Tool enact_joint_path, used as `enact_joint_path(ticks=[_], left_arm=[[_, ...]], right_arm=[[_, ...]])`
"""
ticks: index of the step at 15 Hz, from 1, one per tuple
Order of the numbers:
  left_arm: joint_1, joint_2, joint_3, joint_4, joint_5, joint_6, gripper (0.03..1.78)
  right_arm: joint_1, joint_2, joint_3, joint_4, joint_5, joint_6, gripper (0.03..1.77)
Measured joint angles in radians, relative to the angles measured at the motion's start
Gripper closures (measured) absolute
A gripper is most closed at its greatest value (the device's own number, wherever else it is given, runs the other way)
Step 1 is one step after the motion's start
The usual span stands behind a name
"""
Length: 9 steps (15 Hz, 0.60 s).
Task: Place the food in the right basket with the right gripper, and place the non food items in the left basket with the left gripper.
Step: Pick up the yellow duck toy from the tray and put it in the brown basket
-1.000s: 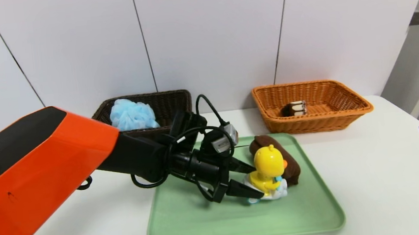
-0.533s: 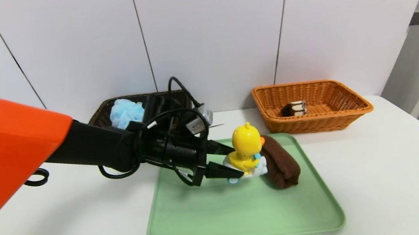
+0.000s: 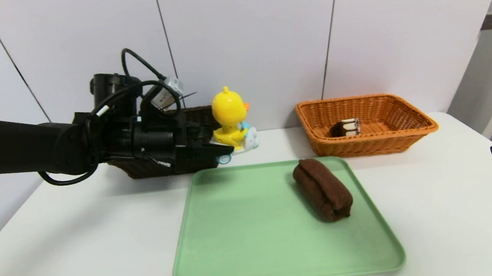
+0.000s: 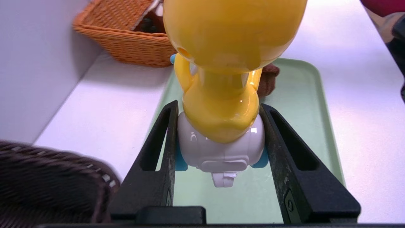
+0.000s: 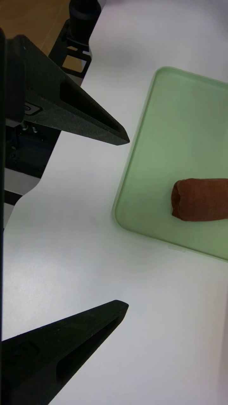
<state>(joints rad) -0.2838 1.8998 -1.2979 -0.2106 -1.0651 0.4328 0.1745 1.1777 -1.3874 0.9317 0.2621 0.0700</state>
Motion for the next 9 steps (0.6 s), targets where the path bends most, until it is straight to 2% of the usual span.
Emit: enact_joint_path(ticks=[4,9], left_arm=[[0.099,-0.005,-0.047,0.0,0.003,-0.059,0.95],[0.15,0.053,-0.104,0.004,0.019,-0.064,0.95]], right_arm=[[0.008,0.002,-0.002,0.0,-0.001,0.0,0.1],[0.008,0.002,-0.003,0.0,-0.001,0.0,0.1]])
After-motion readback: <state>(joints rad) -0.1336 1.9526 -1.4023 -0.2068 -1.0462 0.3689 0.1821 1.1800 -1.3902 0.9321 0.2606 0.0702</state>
